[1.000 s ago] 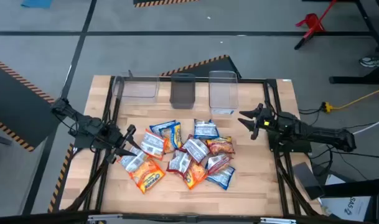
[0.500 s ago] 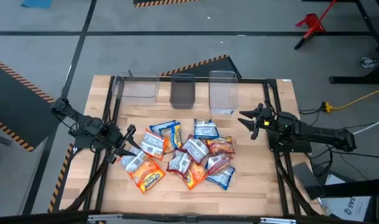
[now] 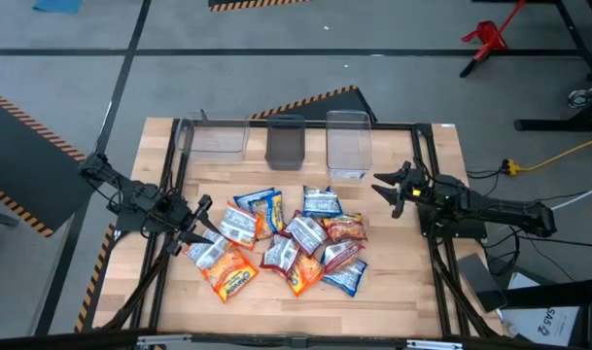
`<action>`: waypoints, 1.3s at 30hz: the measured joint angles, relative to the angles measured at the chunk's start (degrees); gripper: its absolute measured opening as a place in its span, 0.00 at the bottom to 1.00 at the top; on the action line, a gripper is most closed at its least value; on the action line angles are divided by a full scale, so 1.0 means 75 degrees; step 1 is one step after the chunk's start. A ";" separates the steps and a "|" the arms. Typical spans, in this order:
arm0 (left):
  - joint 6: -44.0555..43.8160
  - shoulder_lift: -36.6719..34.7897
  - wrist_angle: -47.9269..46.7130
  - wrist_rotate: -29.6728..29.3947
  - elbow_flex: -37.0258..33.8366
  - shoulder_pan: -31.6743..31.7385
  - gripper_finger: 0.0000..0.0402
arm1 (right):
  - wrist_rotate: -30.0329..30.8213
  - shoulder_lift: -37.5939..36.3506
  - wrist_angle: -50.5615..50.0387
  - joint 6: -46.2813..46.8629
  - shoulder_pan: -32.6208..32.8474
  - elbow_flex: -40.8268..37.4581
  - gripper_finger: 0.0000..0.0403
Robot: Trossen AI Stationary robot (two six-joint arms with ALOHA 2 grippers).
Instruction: Sort Maruchan noodles
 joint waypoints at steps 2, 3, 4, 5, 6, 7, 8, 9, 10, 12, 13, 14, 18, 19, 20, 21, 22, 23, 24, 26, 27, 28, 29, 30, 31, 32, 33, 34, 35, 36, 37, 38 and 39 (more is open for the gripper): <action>0.0000 0.0000 0.0003 -0.0002 0.0000 0.0000 0.35 | 0.0001 0.0000 -0.0001 0.0002 0.0000 -0.0001 0.43; 0.0000 0.0000 0.0003 -0.0002 -0.0001 0.0001 0.35 | 0.0001 0.0000 0.0002 0.0000 0.0000 0.0002 0.43; 0.0000 -0.0001 0.0000 -0.0002 -0.0002 0.0001 0.35 | 0.0001 0.0000 -0.0001 -0.0001 0.0000 -0.0001 0.43; 0.0000 0.0000 0.0000 -0.0001 -0.0002 0.0000 0.35 | 0.0001 0.0000 -0.0001 0.0000 -0.0003 -0.0001 0.43; 0.0000 -0.0001 0.0000 0.0000 -0.0002 0.0001 0.35 | 0.0000 0.0000 -0.0001 0.0000 0.0000 -0.0001 0.43; 0.0000 0.0000 0.0001 -0.0002 0.0000 0.0003 0.35 | 0.0001 0.0000 0.0001 0.0000 -0.0001 -0.0001 0.43; 0.0000 -0.0001 0.0001 -0.0001 -0.0002 0.0000 0.35 | 0.0001 0.0000 0.0002 0.0001 -0.0001 -0.0001 0.43; 0.0000 -0.0003 0.0000 -0.0003 -0.0003 0.0000 0.35 | 0.0001 0.0000 0.0002 0.0001 0.0000 -0.0001 0.43; 0.0000 -0.0002 0.0002 -0.0002 -0.0001 0.0000 0.35 | 0.0001 0.0000 0.0002 0.0002 0.0000 -0.0001 0.43; 0.0000 -0.0001 0.0003 -0.0003 0.0000 0.0002 0.35 | 0.0001 0.0000 0.0029 0.0001 -0.0002 -0.0001 0.43; 0.0000 0.0000 0.0001 -0.0002 0.0000 0.0000 0.35 | 0.0004 0.0000 0.0037 0.0002 0.0000 -0.0001 0.43; 0.0000 0.0000 0.0002 0.0000 0.0000 0.0001 0.35 | 0.0004 0.0000 0.0046 0.0002 -0.0003 -0.0001 0.43; 0.0000 -0.0002 0.0000 -0.0003 0.0000 0.0002 0.35 | -0.0146 0.0000 0.0054 0.0346 -0.0003 -0.0004 0.43; 0.0000 -0.0003 0.0002 0.0000 -0.0003 0.0002 0.35 | -0.0245 0.0000 0.0076 0.0586 -0.0001 -0.0006 0.43; 0.0000 -0.0002 0.0000 -0.0001 -0.0001 0.0001 0.35 | -0.0297 0.0003 0.0146 0.0849 -0.0001 -0.0007 0.43; 0.0000 -0.0002 0.0002 -0.0003 -0.0001 0.0001 0.35 | -0.0344 0.0001 0.0258 0.1157 -0.0001 -0.0007 0.43; 0.0000 -0.0002 0.0002 -0.0001 -0.0001 0.0002 0.35 | -0.0342 0.0000 0.0376 0.1482 0.0000 -0.0007 0.43; 0.0026 -0.0001 -0.0006 -0.0003 -0.0001 0.0001 0.35 | -0.0340 0.0000 0.0476 0.1857 -0.0001 -0.0007 0.43; 0.0160 -0.0003 -0.0040 -0.0029 0.0000 0.0000 0.35 | -0.0340 0.0000 0.0573 0.2277 0.0000 -0.0007 0.43; 0.0634 0.0000 -0.0057 -0.0227 -0.0003 0.0014 0.35 | -0.0323 0.0000 0.0848 0.3091 0.0000 -0.0007 0.43; 0.0903 -0.0003 -0.0038 -0.0329 0.0000 0.0020 0.35 | -0.0228 0.0000 0.0980 0.3487 0.0000 -0.0007 0.43; 0.1192 -0.0003 -0.0022 -0.0461 0.0000 0.0020 0.35 | -0.0090 0.0000 0.1047 0.3891 0.0000 -0.0007 0.43; 0.1530 -0.0003 0.0010 -0.0639 -0.0001 0.0020 0.35 | 0.0054 0.0000 0.1057 0.4261 0.0000 -0.0007 0.43; 0.1865 -0.0003 0.0037 -0.0792 0.0000 0.0020 0.35 | 0.0182 0.0000 0.1057 0.4641 0.0000 -0.0007 0.43; 0.2220 -0.0003 0.0058 -0.0944 0.0000 0.0020 0.35 | 0.0294 0.0000 0.1060 0.4963 0.0000 -0.0007 0.43; 0.2518 -0.0003 0.0085 -0.1104 -0.0003 0.0020 0.35 | 0.0405 0.0000 0.1066 0.5225 0.0000 -0.0007 0.43; 0.2723 -0.0003 0.0125 -0.1258 -0.0002 0.0020 0.35 | 0.0486 0.0000 0.1067 0.5419 0.0000 -0.0007 0.43; 0.2842 -0.0003 0.0169 -0.1369 -0.0001 0.0020 0.35 | 0.0561 0.0000 0.1066 0.5577 0.0000 -0.0007 0.43; 0.2883 -0.0003 0.0198 -0.1441 0.0000 0.0020 0.35 | 0.0607 0.0000 0.1066 0.5711 0.0000 -0.0007 0.43; 0.2883 -0.0003 0.0194 -0.1486 -0.0003 0.0020 0.35 | 0.0610 0.0000 0.1066 0.5833 0.0000 -0.0007 0.43; 0.2865 -0.0003 0.0175 -0.1492 0.0000 0.0020 0.35 | 0.0606 0.0000 0.1066 0.5938 0.0000 -0.0007 0.43; 0.2814 -0.0003 0.0153 -0.1489 0.0000 0.0020 0.35 | 0.0605 0.0000 0.1064 0.6027 0.0000 -0.0007 0.43; 0.2791 -0.0003 0.0144 -0.1472 -0.0002 0.0020 0.35 | 0.0607 0.0000 0.1063 0.6080 0.0000 -0.0007 0.43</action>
